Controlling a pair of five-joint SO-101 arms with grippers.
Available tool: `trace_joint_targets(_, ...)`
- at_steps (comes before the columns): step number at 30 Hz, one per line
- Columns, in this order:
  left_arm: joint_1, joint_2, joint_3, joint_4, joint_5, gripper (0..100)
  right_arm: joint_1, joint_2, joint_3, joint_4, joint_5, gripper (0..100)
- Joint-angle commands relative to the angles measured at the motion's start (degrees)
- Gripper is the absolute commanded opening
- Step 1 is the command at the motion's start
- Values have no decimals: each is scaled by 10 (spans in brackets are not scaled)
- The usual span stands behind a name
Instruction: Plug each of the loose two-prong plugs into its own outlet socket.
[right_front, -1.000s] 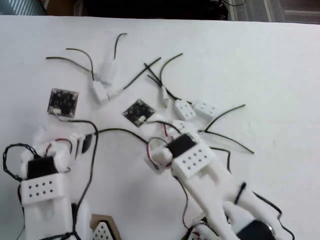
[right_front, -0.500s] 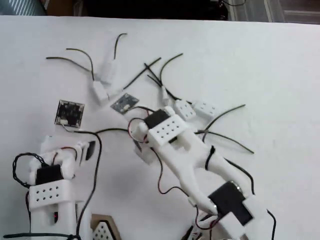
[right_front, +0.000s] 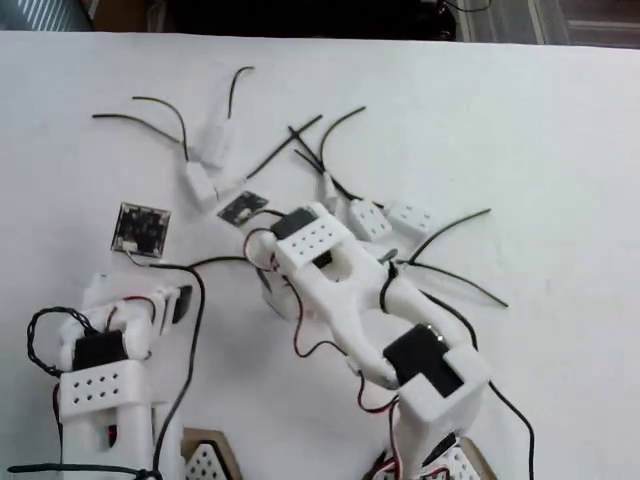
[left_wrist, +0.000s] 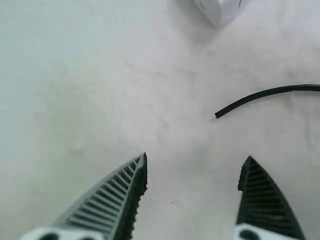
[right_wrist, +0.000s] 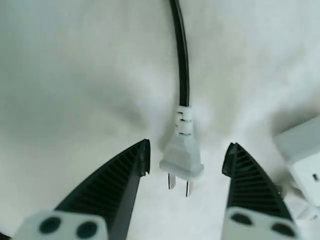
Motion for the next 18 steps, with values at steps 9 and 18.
trace_joint_targets(9, -7, -11, 0, -11, -6, 290, 21, 53, -73, 3, 2, 104)
trace_joint_targets(18, -7, -11, 0, -11, -6, 290, 20, 52, -75, 7, 4, 19)
